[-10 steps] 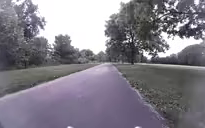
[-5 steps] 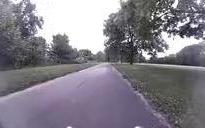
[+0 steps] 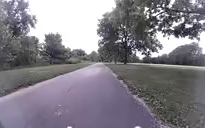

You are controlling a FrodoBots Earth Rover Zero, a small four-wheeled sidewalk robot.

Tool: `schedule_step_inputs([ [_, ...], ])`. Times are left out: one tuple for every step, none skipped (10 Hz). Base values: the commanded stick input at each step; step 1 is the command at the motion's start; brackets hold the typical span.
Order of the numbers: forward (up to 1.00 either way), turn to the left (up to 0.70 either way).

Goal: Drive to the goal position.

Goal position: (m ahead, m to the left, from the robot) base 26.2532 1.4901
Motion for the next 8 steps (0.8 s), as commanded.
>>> schedule_step_inputs([
  [0.68, 0.00],
  [0.68, 0.00],
  [0.68, 0.00],
  [0.68, 0.00],
  [0.68, 0.00],
  [0.68, 0.00],
  [0.68, 0.00],
  [0.68, 0.00],
])
